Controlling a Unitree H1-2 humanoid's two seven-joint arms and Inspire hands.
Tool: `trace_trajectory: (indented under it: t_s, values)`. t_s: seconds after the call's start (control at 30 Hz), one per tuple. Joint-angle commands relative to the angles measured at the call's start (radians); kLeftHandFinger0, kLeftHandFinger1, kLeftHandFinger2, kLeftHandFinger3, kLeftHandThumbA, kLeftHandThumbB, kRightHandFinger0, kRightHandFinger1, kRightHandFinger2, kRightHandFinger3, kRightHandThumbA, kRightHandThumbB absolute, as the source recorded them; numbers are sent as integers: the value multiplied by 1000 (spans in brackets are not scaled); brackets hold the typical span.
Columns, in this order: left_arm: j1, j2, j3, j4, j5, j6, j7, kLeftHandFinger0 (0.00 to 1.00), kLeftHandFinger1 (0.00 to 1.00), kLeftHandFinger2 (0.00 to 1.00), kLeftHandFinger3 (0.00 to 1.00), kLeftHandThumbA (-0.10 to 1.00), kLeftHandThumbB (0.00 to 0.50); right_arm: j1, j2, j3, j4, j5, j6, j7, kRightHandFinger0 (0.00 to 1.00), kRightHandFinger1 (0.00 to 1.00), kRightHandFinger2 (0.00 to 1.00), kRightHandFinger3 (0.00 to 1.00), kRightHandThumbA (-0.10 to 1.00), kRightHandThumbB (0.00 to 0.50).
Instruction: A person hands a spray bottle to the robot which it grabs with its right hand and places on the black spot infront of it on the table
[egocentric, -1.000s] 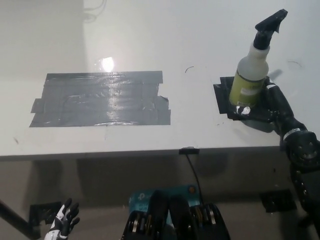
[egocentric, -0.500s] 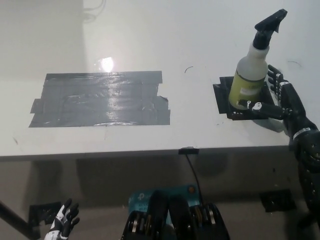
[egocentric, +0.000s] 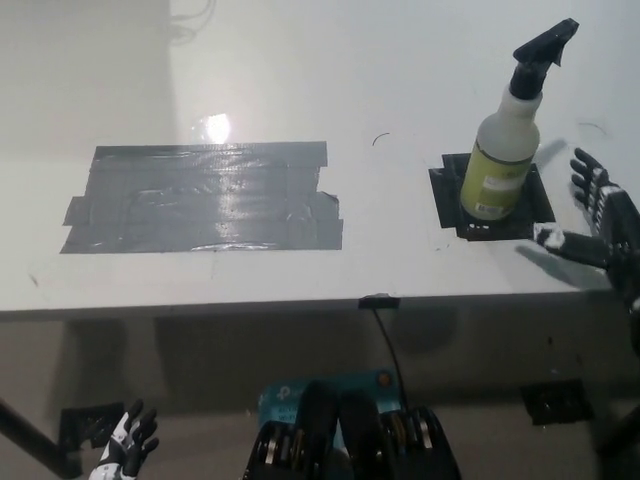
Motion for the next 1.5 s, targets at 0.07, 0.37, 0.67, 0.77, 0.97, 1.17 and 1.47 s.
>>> trace_trajectory:
  t_s: [0.07,0.37,0.67,0.77,0.97,1.17,1.47]
  values:
    - [-20,15,5,-10,-7,-32,-5,1000,1000,1000,1000,967,287,255,-37,-53,-585,216,27,86,1000,1000,1000,1000,1000,499]
    - [-36,24,0,-15,-7,-9,-16,1000,1000,1000,1000,964,271,651,19,1,-1121,192,-57,20,1000,1000,1000,1000,1000,500]
    - [-26,22,-5,-32,1,2,-16,1000,1000,1000,1000,983,268,832,154,211,-1063,-13,-227,57,1000,1000,1000,1000,1000,500]
    - [-25,25,-8,-36,4,2,-19,1000,1000,1000,1000,986,256,820,174,221,-860,-45,-334,40,1000,1000,1000,1000,1000,413]
    - [-30,28,-14,-41,-2,3,-26,1000,1000,1000,1000,982,261,749,173,205,-554,-90,-414,11,1000,1000,1000,1000,1000,480]
    - [-39,31,-21,-39,-4,5,-33,1000,1000,1000,1000,956,239,727,161,189,-446,-153,-458,-22,1000,1000,1000,1000,1000,500]
    - [-51,34,-26,-21,-6,5,-36,1000,1000,1000,1000,994,259,739,164,199,-431,-126,-473,-3,1000,1000,1000,1000,1000,466]
